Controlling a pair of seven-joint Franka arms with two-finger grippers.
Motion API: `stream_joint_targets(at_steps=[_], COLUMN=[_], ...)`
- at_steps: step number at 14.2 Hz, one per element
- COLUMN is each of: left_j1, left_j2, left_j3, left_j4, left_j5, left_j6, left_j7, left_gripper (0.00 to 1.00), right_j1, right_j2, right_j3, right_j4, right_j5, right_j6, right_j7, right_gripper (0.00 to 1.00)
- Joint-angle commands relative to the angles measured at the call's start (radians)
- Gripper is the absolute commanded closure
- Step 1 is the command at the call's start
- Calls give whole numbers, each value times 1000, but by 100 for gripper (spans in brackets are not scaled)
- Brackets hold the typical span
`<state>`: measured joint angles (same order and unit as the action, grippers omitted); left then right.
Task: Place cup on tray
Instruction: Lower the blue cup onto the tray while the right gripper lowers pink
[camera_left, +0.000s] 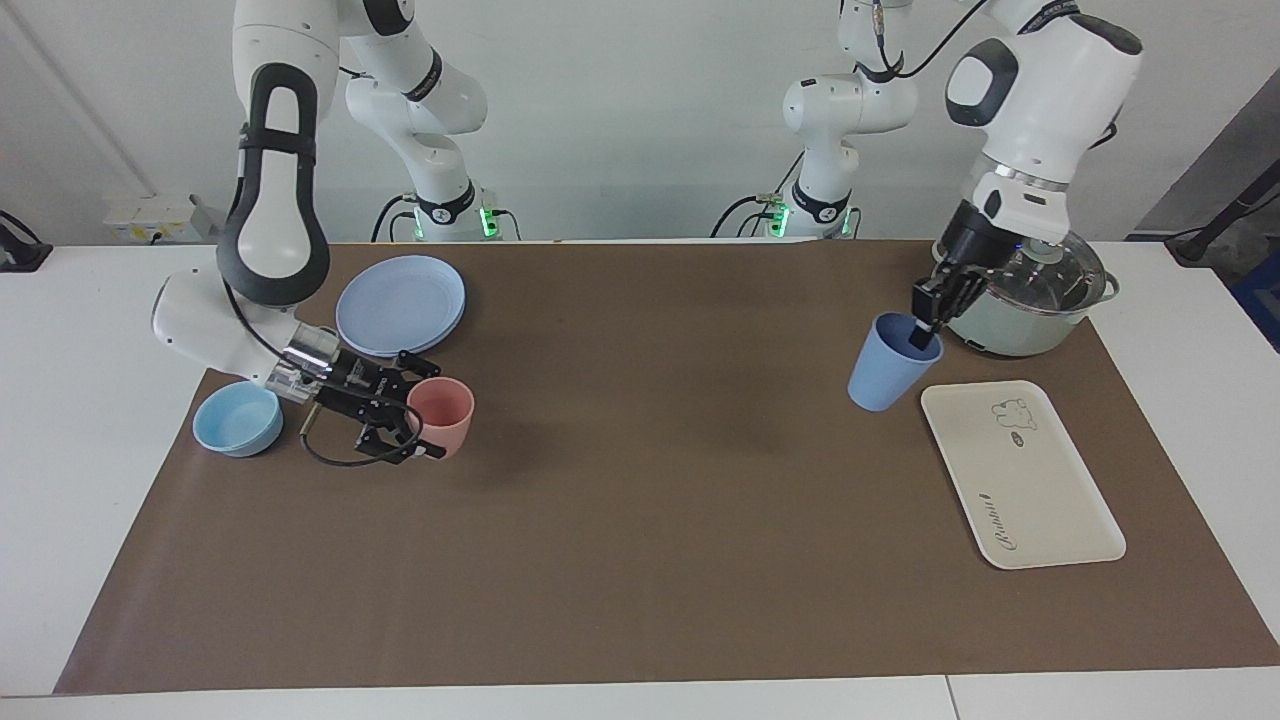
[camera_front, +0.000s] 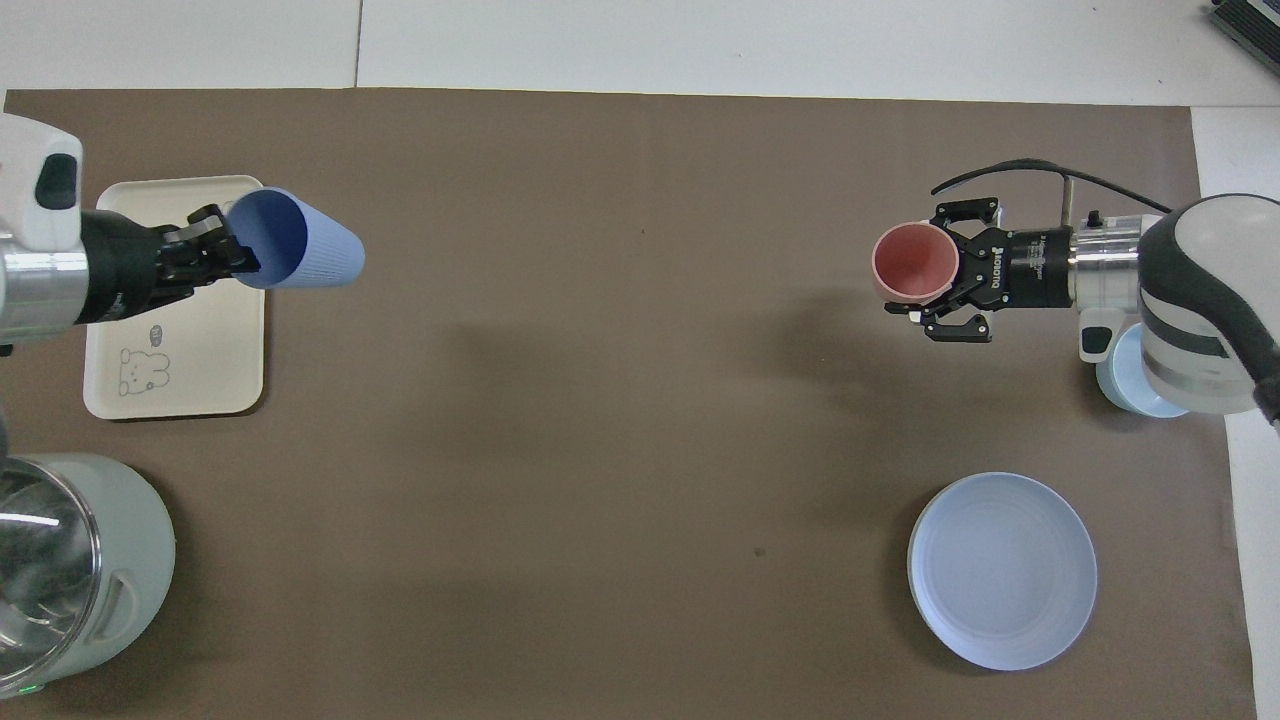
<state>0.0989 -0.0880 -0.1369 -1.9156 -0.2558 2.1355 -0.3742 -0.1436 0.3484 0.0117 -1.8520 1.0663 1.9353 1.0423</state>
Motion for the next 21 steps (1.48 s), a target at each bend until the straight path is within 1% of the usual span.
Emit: stream_joint_targets(at_steps=[1,3,5,6,7,8,9,11,12,13,14,15,16,17,19,20,21], left_j1=[146,240,318,350,366,357,357,357,357,357,355,354,351,338,341,338,335], left_j2=[86,170,211,212,212,212,215,214,214,224,253,267,270,271,267,261,254], left_j3=[-17,-17,-15,-15,-17,-17,-17,-17,-17,-17,-17,-18,-18,-18,-21,-20,-24], left_j4=[30,69,66,41,11,-15,-52,-109,-111,-114,-123,-122,-114,-114,-103,-74,-31], left_j5=[-25,-28,-26,-26,-26,-26,-26,-28,-28,-28,-28,-26,-26,-26,-26,-26,-25], left_j6=[0,4,12,29,47,82,131,161,164,191,239,259,262,262,245,221,165], left_j7=[201,338,470,512,537,538,540,546,548,548,555,558,558,561,572,581,581], left_gripper=[100,100,100,100,100,100,100,100,100,100,100,100,77,1,0,0,0], right_j1=[-76,-132,-148,-154,-162,-181,-186,-185,-185,-186,-185,-185,-186,-186,-197,-205,-206], right_j2=[89,141,156,165,193,230,247,248,248,248,244,244,244,244,244,244,244], right_j3=[11,11,11,10,11,13,14,14,13,13,11,10,10,7,1,2,1], right_j4=[45,75,93,94,96,103,118,137,131,126,120,117,116,116,119,120,120], right_j5=[46,41,37,29,27,33,38,44,44,44,44,41,38,28,9,-14,-17], right_j6=[-73,-130,-144,-147,-147,-153,-174,-226,-226,-225,-217,-214,-213,-211,-191,-190,-181], right_j7=[-103,-126,-140,-177,-220,-257,-258,-258,-263,-263,-263,-263,-265,-265,-297,-298,-298], right_gripper=[100,100,100,100,100,100,100,100,100,98,79,78,78,78,78,77,73])
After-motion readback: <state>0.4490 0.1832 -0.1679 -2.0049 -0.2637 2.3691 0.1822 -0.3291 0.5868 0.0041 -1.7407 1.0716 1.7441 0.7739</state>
